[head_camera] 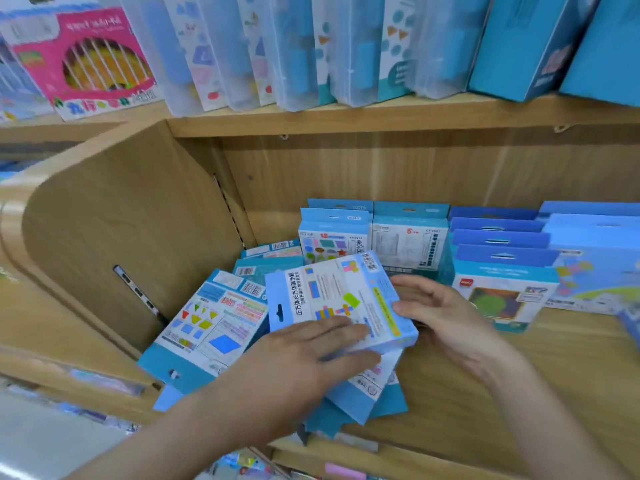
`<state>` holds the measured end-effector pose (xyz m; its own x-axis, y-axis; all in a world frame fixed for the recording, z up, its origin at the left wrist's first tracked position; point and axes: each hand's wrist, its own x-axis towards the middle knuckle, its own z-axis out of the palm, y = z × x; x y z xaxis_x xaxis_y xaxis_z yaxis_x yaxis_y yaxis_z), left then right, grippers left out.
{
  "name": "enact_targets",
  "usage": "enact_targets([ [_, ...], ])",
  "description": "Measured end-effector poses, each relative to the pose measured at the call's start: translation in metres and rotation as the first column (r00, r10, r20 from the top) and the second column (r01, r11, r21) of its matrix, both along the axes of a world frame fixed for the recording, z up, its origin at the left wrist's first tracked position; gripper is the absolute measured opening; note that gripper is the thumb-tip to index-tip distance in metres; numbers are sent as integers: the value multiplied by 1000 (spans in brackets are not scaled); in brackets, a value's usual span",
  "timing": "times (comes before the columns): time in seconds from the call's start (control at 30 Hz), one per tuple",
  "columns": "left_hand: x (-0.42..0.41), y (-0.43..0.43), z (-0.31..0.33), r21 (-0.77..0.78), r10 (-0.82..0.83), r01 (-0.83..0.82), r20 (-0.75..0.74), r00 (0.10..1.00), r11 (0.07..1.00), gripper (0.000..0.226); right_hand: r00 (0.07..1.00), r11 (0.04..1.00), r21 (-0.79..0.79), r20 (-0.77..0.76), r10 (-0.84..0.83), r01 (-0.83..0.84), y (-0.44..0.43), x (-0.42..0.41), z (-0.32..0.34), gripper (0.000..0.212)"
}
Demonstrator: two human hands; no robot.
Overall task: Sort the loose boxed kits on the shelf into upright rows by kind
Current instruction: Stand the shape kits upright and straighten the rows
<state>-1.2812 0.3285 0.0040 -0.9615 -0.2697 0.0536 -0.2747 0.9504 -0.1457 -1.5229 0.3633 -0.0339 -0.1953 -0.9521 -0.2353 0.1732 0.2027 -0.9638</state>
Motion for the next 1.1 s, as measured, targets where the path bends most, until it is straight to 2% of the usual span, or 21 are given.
enact_targets([
  [0.03, 3, -3, 2, 60, 43, -44, 12, 999, 997, 84, 1000, 1000, 9, -13, 13, -13, 0, -1, 1, 34],
  [0.1, 10, -10, 4, 111, 128, -126, -14, 992, 986, 91, 999, 999, 25, -22, 30, -30, 0, -2, 1, 35],
  [0.2, 16, -18, 5, 7, 201, -201, -6, 980, 980, 92, 999, 999, 8, -30, 36, -35, 1, 0, 3, 35],
  [0.33, 18, -22, 3, -19, 246, -245, 44, 968, 969, 112, 996, 998, 5, -63, 56, -56, 3, -2, 0, 45],
  [0.4, 17, -25, 0, -62, 226, -227, -12, 974, 972, 109, 993, 998, 2, -96, 62, -62, 4, -3, 0, 52],
  [0.5, 18, -38, 3, -67, 133, -147, -184, 974, 987, 84, 991, 999, -16, -126, 47, -49, 9, -2, 2, 51],
  [0.6, 11, -52, 30, -79, 122, -181, -480, 869, 980, 37, 984, 999, -36, -174, -28, 22, 15, -2, 4, 63],
  [0.7, -9, -62, 62, 42, 217, -271, -718, 661, 962, 32, 958, 973, -206, -244, -150, 100, 19, 5, 13, 59],
  [0.77, -21, -68, 74, 142, 254, -241, -802, 540, 960, 30, 951, 919, -376, -220, -216, 122, 21, 10, 25, 54],
  [0.83, -32, -72, 81, 222, 282, -180, -837, 468, 958, 27, 960, 856, -510, -190, -205, 82, 21, 11, 37, 50],
  [0.9, -40, -74, 87, 276, 302, -124, -850, 432, 953, 23, 965, 814, -569, -130, -228, 116, 20, 8, 45, 50],
  [1.0, -52, -74, 97, 316, 311, -55, -865, 394, 947, 26, 924, 750, -600, -48, -380, 278, 20, 2, 51, 46],
  [1.1, -62, -68, 102, 253, 240, -33, -855, 461, 967, 31, 901, 740, -590, -48, -431, 323, 24, 3, 55, 57],
])
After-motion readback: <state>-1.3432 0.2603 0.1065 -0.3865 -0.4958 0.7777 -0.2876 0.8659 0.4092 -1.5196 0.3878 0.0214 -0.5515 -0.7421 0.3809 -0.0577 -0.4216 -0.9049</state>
